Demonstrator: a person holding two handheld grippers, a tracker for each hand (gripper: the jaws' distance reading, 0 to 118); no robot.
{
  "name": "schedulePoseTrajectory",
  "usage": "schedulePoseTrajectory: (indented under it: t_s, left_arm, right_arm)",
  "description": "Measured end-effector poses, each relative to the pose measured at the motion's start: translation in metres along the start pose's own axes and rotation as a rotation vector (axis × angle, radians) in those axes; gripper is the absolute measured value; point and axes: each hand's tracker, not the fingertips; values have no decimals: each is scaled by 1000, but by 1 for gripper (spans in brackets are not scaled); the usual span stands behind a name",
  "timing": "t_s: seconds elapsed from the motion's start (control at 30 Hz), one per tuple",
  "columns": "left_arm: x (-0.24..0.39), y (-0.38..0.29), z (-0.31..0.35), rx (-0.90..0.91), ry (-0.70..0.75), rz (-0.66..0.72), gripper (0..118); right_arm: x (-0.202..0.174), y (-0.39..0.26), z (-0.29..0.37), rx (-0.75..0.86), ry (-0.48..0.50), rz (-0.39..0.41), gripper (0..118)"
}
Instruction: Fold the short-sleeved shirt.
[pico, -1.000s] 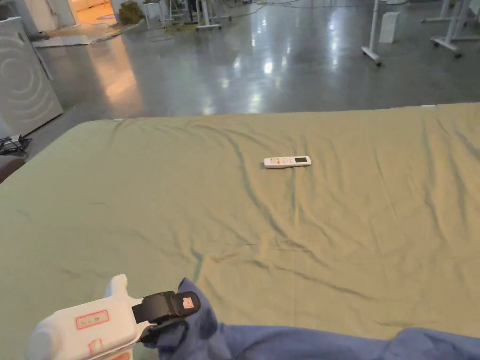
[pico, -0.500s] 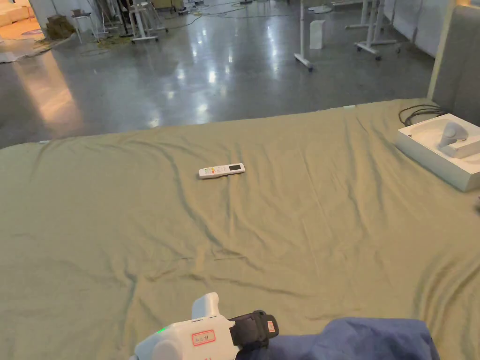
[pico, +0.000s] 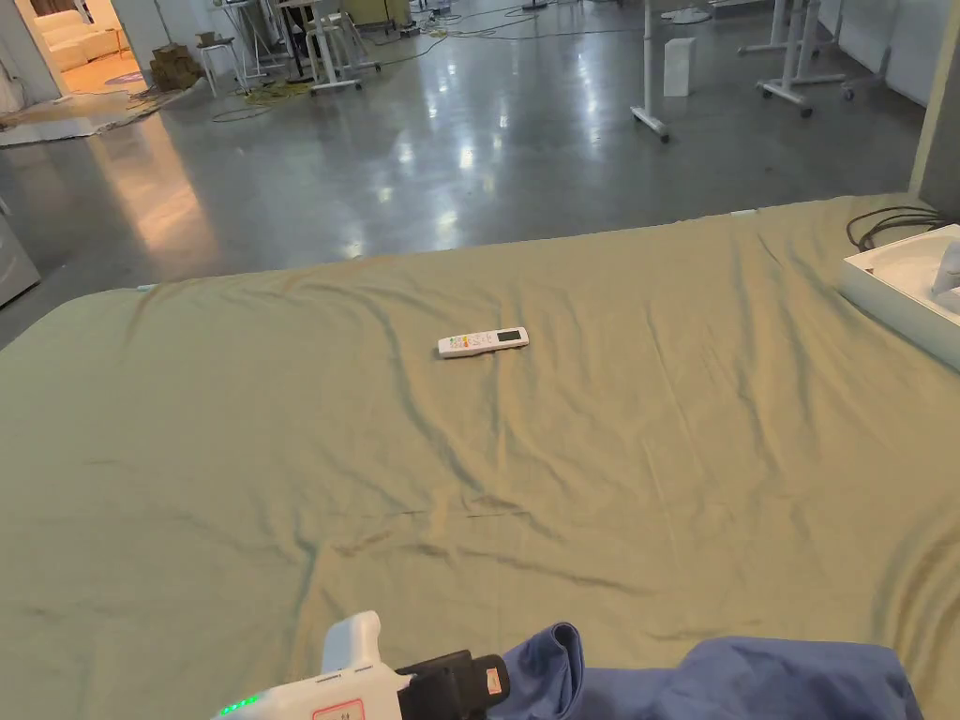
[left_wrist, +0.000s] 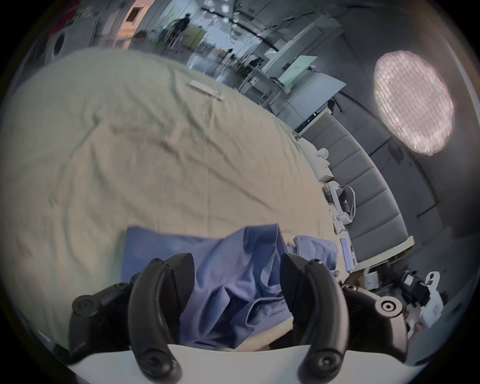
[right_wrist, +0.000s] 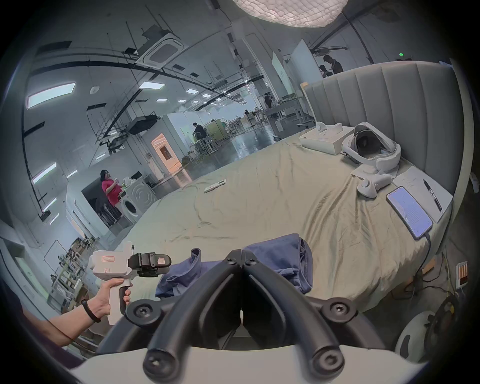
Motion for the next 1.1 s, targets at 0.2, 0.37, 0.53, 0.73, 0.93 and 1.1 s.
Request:
schedulePoseTrajectory:
  t_s: [0.2, 0.37, 0.53, 0.73, 0.93, 1.1]
  left_arm:
    - [-1, -15, -48, -99, -8, 25, 19]
    - [22, -31, -74, -196, -80, 13, 16]
    - [31, -33, -79, -194, -80, -15, 16]
    - [13, -17, -18, -62, -214, 1, 20]
    - [-45, 10, 57, 121, -272, 138, 100]
    - [-91, 12, 28, 17, -117, 269, 100]
  right_arm:
    - [3, -6, 0, -19, -5, -16, 0]
    - [0, -6, 3, -17, -12, -13, 0]
    - [-2, -4, 0, -24, -16, -11, 0]
    - [-10, -1, 4, -18, -15, 34, 0]
    - [-10, -3, 0, -20, 10, 17, 0]
    - [-16, -6, 2, -30, 17, 18, 0]
